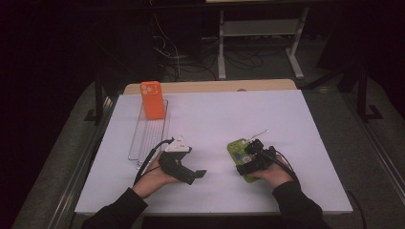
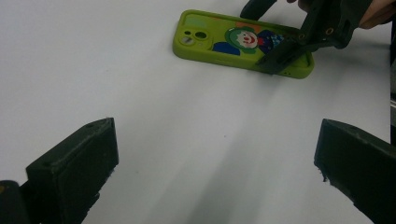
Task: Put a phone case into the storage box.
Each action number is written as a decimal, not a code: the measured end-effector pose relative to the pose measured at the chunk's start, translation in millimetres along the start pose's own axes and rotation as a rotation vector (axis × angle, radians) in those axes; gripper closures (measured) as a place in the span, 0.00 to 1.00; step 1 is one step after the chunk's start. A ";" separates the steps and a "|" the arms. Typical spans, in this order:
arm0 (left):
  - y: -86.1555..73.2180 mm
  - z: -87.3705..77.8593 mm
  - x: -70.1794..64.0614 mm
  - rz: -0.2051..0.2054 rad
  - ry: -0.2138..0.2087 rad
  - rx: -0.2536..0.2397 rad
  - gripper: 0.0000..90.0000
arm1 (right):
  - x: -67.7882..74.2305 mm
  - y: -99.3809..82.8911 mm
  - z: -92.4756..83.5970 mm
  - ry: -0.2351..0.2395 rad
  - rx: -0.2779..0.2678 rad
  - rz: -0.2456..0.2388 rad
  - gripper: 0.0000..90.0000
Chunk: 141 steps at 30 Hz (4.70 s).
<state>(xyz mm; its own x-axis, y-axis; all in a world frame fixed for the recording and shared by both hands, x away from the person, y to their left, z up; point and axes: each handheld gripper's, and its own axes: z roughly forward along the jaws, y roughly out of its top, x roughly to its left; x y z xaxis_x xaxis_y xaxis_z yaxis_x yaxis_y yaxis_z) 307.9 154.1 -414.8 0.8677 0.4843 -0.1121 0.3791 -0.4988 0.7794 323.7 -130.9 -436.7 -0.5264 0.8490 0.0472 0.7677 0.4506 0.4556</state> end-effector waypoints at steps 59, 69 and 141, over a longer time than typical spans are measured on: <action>70.5 -12.8 35.0 0.140 -0.106 -0.011 0.00 | -22.3 66.1 -29.0 0.255 -0.051 -0.445 0.17; 63.8 -6.2 30.2 0.237 -0.170 0.039 0.00 | 0.5 63.4 -21.4 0.326 -0.043 -0.611 0.17; 44.4 16.6 9.9 0.269 -0.221 0.200 0.16 | 15.5 50.4 -42.4 0.408 -0.115 -0.610 0.01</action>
<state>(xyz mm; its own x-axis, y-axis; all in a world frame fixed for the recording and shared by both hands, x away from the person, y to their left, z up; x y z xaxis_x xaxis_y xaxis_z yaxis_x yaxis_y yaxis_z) 338.6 124.8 -391.5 0.9845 0.1619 -0.0668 0.1648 -0.7277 0.6658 338.7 -106.7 -375.3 -0.9583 0.2768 0.0719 0.2638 0.7588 0.5954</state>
